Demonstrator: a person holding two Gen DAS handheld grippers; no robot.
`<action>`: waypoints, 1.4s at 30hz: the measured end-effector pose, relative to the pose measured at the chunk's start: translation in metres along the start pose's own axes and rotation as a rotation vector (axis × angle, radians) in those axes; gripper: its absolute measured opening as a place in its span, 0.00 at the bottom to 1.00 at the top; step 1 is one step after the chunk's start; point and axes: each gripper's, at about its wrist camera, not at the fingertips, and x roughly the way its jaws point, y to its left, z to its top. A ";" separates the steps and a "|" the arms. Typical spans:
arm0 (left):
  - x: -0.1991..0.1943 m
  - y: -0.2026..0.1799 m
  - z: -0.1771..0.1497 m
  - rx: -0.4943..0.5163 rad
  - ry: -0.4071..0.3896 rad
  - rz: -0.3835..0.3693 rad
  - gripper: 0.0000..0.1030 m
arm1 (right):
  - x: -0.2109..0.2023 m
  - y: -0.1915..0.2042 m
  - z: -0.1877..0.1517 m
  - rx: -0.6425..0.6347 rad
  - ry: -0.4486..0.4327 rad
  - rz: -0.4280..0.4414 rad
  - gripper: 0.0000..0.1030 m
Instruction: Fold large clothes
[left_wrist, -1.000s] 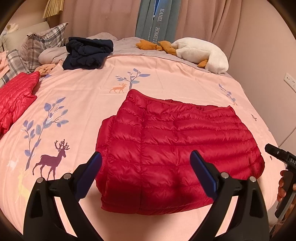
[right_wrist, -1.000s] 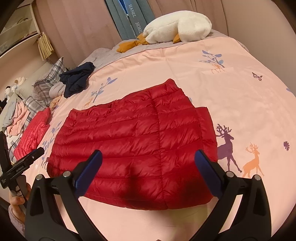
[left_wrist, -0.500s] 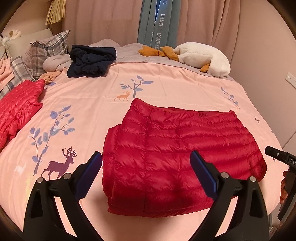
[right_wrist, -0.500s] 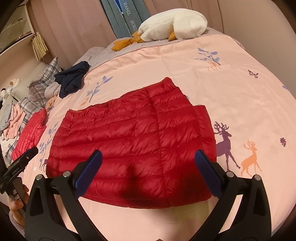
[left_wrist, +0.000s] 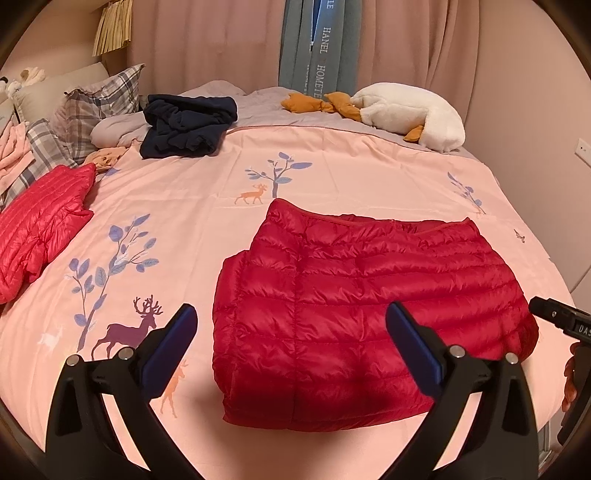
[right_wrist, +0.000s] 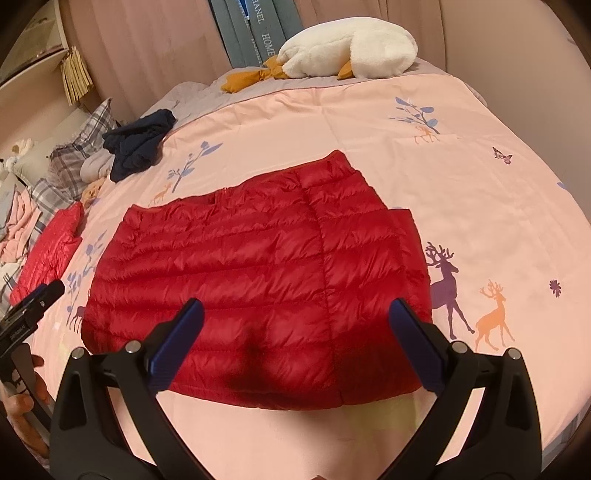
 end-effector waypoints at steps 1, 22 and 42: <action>0.000 0.000 0.000 -0.003 0.005 0.004 0.99 | 0.000 0.002 0.000 -0.005 0.002 -0.001 0.98; -0.039 -0.015 0.024 -0.023 -0.027 0.024 0.99 | -0.039 0.039 0.005 -0.105 -0.028 -0.021 0.98; -0.079 -0.032 0.038 0.014 -0.045 0.107 0.99 | -0.087 0.057 0.018 -0.108 -0.122 -0.072 0.98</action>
